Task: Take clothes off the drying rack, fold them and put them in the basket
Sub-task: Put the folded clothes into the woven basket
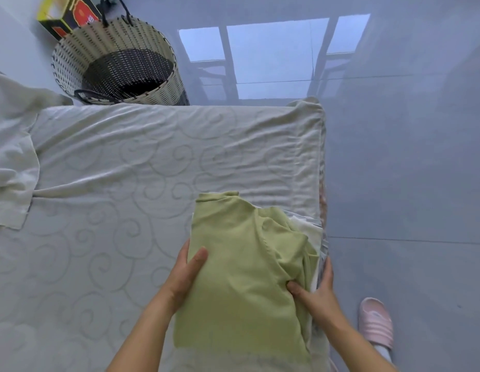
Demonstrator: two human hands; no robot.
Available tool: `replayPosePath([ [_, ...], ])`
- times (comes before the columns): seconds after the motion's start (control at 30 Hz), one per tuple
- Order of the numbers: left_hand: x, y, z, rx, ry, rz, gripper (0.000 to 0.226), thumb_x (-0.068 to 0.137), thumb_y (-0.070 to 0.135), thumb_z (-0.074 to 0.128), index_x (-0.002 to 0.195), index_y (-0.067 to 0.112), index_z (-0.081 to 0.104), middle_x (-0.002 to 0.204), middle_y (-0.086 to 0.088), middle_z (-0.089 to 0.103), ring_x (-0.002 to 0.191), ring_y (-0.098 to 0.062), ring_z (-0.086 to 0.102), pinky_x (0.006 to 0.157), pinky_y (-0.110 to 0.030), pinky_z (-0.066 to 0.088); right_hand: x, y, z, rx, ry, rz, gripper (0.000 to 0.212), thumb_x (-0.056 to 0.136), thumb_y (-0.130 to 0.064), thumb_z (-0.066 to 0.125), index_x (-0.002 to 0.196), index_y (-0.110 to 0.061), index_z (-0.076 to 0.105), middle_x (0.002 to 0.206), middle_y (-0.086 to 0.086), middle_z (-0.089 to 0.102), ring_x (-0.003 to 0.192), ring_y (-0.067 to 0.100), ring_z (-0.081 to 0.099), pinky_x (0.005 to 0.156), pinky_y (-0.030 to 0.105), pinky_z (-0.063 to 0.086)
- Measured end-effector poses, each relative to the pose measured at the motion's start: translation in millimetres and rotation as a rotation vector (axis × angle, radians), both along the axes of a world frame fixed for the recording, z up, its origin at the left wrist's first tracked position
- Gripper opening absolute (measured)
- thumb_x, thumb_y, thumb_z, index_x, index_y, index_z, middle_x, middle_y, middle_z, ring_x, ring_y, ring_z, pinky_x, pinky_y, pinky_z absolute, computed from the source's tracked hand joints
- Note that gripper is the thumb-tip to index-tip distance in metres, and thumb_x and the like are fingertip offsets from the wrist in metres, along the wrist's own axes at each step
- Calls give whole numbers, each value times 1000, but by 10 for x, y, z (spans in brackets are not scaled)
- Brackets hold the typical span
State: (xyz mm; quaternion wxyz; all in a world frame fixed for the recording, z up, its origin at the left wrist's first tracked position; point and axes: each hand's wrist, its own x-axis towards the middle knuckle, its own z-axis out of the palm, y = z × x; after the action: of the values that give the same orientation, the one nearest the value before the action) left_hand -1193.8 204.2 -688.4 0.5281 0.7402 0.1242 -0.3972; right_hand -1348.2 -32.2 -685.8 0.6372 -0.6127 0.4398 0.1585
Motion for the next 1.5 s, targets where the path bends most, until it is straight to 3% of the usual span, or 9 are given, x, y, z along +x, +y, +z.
replayPosePath([
  [0.17,10,15,-50,14,-11,2,106,50,82,70,139,30,42,131,-1,59,111,-19,63,95,-48,50,39,26,-20,4,-65,-74,170,8,-95,58,151,-32,-11,160,-8,-2,145,19,15,117,43,19],
  [0.3,14,-23,-35,-3,-30,-27,119,40,86,69,139,27,40,126,1,61,103,-11,66,82,-30,55,47,28,-53,39,-99,-89,166,13,-98,56,149,-35,-14,161,-6,-1,146,22,17,117,50,22],
  [0.47,-118,-155,154,12,-95,-92,140,36,88,66,149,41,-2,128,32,34,105,12,50,75,-9,45,35,57,41,109,-114,-47,164,8,-88,69,143,-47,-15,150,-7,25,135,23,37,113,49,31],
  [0.63,-275,-144,245,5,-193,-144,103,58,69,58,134,67,-11,136,36,20,129,7,34,104,-26,35,60,5,10,93,-43,-69,158,16,-76,80,146,-50,-6,149,-3,36,126,24,48,107,49,38],
  [0.8,-370,-90,269,134,-356,-315,90,54,88,49,127,78,-3,125,19,30,107,23,38,84,-2,31,82,42,3,43,-33,-120,141,31,-69,77,145,-52,-5,151,-3,33,128,25,46,108,50,37],
  [1.07,-296,-105,227,152,-360,-385,62,64,63,28,119,84,6,134,4,29,97,38,20,87,-15,30,127,66,-71,3,-21,-115,142,32,-71,74,147,-48,-5,153,-2,29,132,27,42,110,51,35],
  [1.23,-322,-62,147,336,-632,-412,62,79,62,28,137,67,9,158,6,0,140,1,0,113,-34,13,138,130,1,-43,-59,-144,151,26,-76,76,147,-46,-9,158,-6,17,137,24,35,113,48,31],
  [1.33,-362,-57,152,384,-809,-427,64,87,51,33,149,34,25,145,-2,38,129,-14,32,108,-31,26,119,181,93,-199,-1,-142,140,48,-66,81,147,-43,-15,158,2,15,141,26,28,113,45,26],
  [1.5,-384,-184,242,332,-533,-197,94,71,69,36,151,25,12,144,0,33,133,-13,28,109,-22,18,-20,369,324,-540,-32,-30,124,52,-81,66,145,-45,-8,142,8,37,132,28,37,108,55,30],
])
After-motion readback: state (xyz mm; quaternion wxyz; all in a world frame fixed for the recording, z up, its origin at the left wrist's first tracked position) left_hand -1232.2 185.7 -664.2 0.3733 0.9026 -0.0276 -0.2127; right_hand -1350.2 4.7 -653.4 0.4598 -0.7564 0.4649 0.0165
